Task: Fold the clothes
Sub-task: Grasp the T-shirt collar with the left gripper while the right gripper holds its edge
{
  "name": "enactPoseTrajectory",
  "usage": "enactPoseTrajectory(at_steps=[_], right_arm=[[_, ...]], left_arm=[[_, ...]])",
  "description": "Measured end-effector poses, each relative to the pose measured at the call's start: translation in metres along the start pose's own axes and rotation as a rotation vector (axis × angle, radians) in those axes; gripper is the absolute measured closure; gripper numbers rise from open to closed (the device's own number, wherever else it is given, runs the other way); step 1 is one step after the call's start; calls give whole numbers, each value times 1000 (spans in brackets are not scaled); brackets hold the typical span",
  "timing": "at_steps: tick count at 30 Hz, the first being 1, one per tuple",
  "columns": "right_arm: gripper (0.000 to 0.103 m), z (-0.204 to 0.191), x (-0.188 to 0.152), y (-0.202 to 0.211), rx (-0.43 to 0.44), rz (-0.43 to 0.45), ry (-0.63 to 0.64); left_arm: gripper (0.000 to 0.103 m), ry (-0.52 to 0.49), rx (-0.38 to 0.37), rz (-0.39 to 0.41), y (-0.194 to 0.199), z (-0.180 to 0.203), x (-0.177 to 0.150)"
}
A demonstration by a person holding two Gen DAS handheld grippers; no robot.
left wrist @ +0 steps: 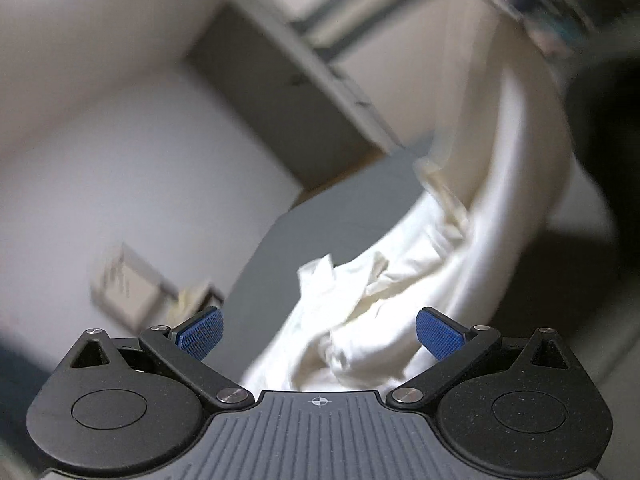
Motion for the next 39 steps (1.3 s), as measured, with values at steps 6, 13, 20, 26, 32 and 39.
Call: enactPoseTrajectory(at_steps=[6,13,20,26,32,39], right_arm=[[96,24,-51,-40,43,-276,-237],[96,38,-91,-72,115,-426,-464],[96,49,-146,-112,209,-604,-751],[96,51,-150,-105,244,-585,-783],[96,54,-151,-108,237,-548,-789],[96,58,-150,-102,237,-516,-800]], left_arm=[[0,-182,-40,49,-63,1,37],[0,-373,-245,49,-122,16,72],[0,-404,-394,-52,-163,52,82],[0,-159,-384,-74,-207,44,98],[0,-43,-268,-146,-233,37,93],[0,-168,-506,-1,-171,35,94]])
Point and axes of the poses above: each gripper's, at about its wrist camera, not at the fingertips, and y roughly against the way its jaws point, z to its right, x to its top, the point moved 2 cm from there along -y, roughly the way its jaws point, and after that the axes turned 2 degrees about -x, right-handed, at the moved point
